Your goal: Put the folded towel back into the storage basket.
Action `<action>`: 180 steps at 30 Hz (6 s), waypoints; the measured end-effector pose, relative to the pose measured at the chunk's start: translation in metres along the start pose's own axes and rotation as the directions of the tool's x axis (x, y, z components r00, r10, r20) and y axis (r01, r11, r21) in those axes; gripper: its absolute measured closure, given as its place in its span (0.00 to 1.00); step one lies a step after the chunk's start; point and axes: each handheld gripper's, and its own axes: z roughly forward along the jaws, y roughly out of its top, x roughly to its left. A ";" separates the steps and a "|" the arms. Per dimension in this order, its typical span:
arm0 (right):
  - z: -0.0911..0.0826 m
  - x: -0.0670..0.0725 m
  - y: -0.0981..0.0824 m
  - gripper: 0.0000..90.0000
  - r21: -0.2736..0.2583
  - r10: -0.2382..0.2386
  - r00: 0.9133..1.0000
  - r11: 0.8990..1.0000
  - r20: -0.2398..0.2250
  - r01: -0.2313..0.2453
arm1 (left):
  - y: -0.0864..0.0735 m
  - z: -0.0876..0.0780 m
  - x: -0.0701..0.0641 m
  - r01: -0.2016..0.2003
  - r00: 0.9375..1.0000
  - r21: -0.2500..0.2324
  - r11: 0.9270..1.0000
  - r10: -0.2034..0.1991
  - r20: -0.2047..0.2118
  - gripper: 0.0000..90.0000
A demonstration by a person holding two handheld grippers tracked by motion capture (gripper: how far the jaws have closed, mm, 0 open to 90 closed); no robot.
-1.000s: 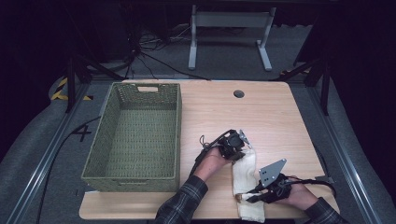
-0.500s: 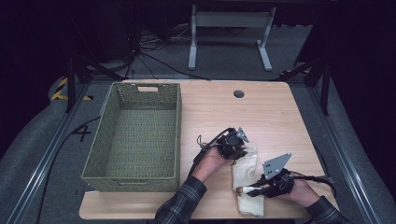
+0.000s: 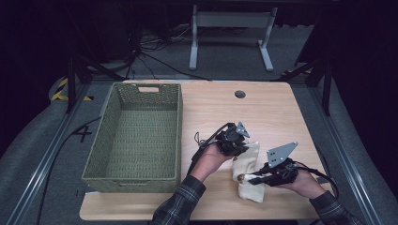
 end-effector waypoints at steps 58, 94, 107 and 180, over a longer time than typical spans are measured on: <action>0.036 -0.028 0.217 0.89 -0.108 -0.132 0.991 0.986 -0.007 0.130 | -0.039 -0.210 0.084 -0.004 0.988 -0.148 0.989 -0.019 -0.156 0.92; 0.158 -0.022 0.237 0.85 -0.014 -0.129 0.982 0.992 -0.138 0.128 | -0.129 -0.213 0.098 0.106 0.981 -0.138 0.985 -0.127 -0.149 0.92; 0.129 -0.032 0.228 0.54 -0.067 -0.100 0.992 0.993 -0.070 0.096 | -0.121 -0.215 0.106 0.133 0.973 -0.133 0.982 -0.155 -0.173 0.92; -0.029 -0.044 -0.016 0.33 -0.071 0.139 0.962 0.990 0.234 -0.125 | -0.050 -0.105 0.044 0.233 0.960 -0.098 0.968 -0.245 -0.139 0.32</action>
